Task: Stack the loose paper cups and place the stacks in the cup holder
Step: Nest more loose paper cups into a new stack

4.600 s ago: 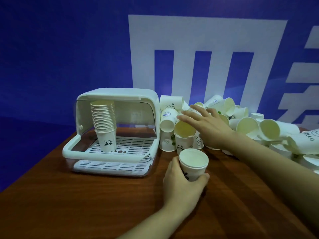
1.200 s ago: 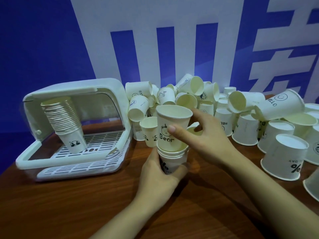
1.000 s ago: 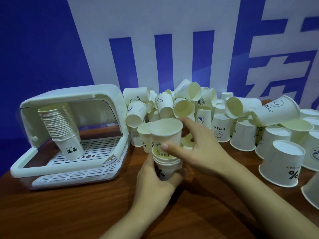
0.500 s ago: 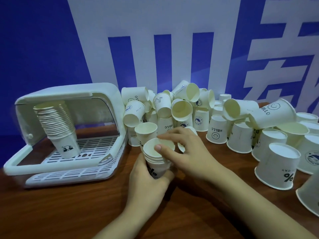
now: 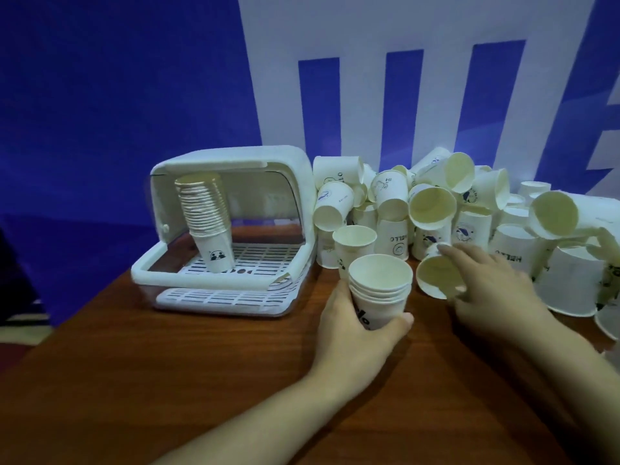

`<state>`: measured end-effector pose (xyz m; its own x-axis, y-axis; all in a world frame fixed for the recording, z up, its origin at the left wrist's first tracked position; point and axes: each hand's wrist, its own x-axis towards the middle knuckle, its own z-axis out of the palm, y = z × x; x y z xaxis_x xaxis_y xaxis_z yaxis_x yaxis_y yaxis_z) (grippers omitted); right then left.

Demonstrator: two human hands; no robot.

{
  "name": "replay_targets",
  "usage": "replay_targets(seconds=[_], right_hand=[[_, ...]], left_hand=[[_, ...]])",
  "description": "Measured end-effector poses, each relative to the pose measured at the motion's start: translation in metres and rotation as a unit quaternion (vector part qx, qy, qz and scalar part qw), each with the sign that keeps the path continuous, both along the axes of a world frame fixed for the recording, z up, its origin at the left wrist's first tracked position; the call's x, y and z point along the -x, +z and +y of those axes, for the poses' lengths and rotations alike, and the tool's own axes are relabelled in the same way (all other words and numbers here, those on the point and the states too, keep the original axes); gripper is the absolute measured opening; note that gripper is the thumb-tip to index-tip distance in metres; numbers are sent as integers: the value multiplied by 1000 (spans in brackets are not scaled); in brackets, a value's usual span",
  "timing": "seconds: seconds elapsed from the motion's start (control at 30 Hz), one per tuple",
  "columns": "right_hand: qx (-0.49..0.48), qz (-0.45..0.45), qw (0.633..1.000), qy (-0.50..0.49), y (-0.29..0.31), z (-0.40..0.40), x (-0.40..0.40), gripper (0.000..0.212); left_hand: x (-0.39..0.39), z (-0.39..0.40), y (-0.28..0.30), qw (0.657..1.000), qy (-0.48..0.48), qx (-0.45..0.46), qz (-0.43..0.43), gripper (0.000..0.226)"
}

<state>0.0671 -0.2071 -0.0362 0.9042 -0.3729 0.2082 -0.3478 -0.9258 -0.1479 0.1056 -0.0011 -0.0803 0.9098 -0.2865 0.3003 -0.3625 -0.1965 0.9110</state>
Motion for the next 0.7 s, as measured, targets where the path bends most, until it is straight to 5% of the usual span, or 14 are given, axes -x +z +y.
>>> replay_targets(seconds=[0.1,0.23,0.33,0.43,0.5,0.57,0.7], right_hand=[[-51,-70,996,-25,-6,-4,-2,71],[-83,-182,979,-45,3,-2,2,12],[-22,-193,981,-12,5,-1,1,35],[19,-7,998,66,1,2,-3,91],[20,32,996,85,-8,3,-7,109],[31,-4,998,62,-13,3,-10,108],[10,-134,988,74,-17,-7,-12,68]], left_hand=[[0,1,0,1000,-1,-4,1,66],[1,0,1,1000,4,-6,4,68],[2,1,3,1000,5,-5,6,65],[4,1,4,1000,8,-6,2,65],[6,1,5,1000,8,-4,3,63],[6,2,6,1000,6,-3,6,61],[3,2,5,1000,3,-4,6,61]])
